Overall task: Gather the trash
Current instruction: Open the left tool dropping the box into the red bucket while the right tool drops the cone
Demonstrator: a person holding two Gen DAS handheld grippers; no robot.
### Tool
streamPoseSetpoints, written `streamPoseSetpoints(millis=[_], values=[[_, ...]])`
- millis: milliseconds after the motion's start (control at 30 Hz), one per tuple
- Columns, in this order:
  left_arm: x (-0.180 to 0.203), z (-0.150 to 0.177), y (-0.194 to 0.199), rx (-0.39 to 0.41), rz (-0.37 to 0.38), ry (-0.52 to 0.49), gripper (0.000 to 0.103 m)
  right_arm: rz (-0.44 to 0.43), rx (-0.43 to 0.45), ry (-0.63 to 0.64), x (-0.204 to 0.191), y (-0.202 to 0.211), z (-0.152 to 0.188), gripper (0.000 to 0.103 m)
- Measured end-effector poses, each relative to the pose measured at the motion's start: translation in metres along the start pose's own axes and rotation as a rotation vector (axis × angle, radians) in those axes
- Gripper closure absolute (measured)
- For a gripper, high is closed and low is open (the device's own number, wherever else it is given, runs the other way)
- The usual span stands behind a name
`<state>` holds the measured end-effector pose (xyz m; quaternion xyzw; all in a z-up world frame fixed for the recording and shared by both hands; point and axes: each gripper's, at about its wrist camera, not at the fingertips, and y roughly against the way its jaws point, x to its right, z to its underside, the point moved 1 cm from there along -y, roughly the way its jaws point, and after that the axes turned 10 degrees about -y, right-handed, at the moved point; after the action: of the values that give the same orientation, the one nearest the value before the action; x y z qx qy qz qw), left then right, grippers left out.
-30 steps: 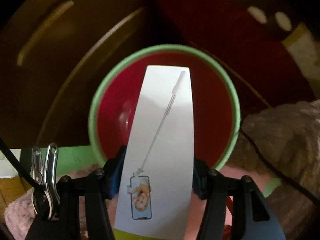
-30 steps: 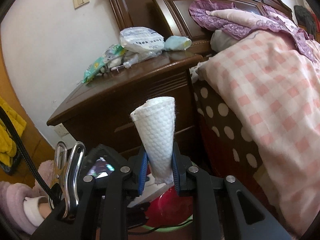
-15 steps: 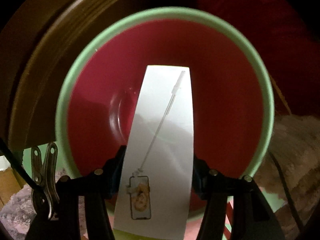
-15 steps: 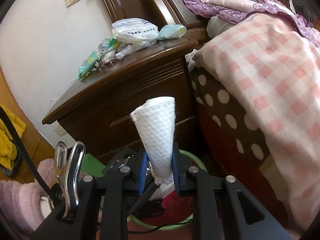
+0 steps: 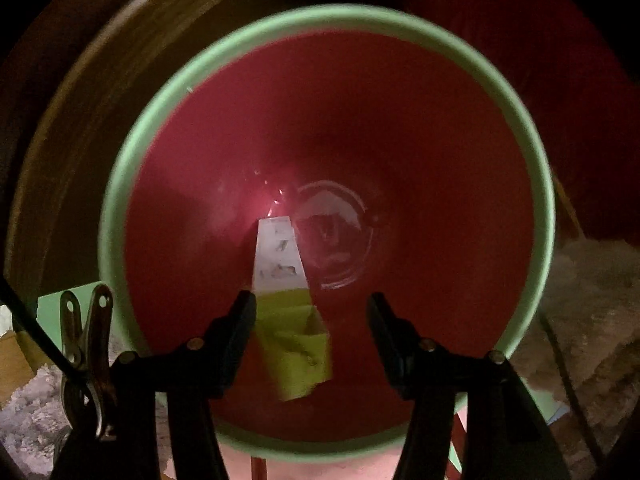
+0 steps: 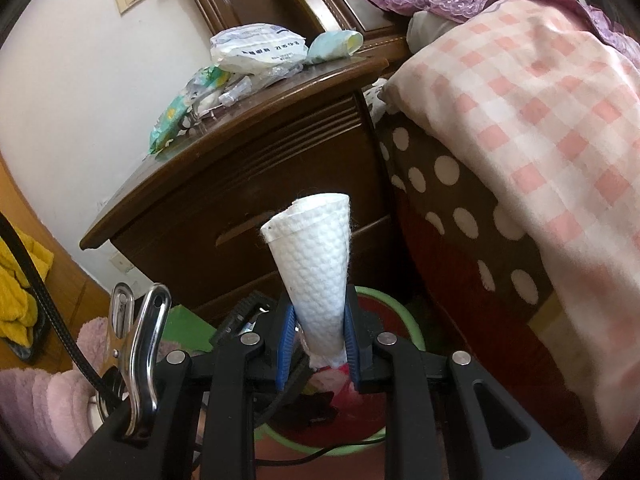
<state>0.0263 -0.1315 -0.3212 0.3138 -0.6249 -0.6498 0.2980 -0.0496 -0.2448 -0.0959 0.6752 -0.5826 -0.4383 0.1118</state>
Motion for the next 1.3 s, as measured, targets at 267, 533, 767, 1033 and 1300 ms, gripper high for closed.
streamPoseSetpoints(millis=[267, 533, 767, 1033, 1300], values=[[-0.005, 0.008, 0.054, 0.142, -0.057, 0.024, 0.043, -0.002, -0.058, -0.012, -0.002, -0.015, 0.004, 0.080], [-0.018, 0.026, 0.094, 0.243, -0.125, 0.065, 0.043, 0.011, -0.190, -0.052, 0.007, -0.044, 0.017, 0.080], [-0.031, 0.031, 0.133, 0.301, -0.157, 0.102, 0.043, 0.030, -0.304, -0.096, 0.015, -0.070, 0.029, 0.080], [-0.043, 0.037, 0.149, 0.340, -0.171, 0.124, 0.043, 0.033, -0.312, -0.140, 0.021, -0.075, 0.032, 0.071], [-0.044, 0.041, 0.158, 0.360, -0.177, 0.138, 0.043, 0.033, -0.311, -0.171, 0.027, -0.075, 0.028, 0.049]])
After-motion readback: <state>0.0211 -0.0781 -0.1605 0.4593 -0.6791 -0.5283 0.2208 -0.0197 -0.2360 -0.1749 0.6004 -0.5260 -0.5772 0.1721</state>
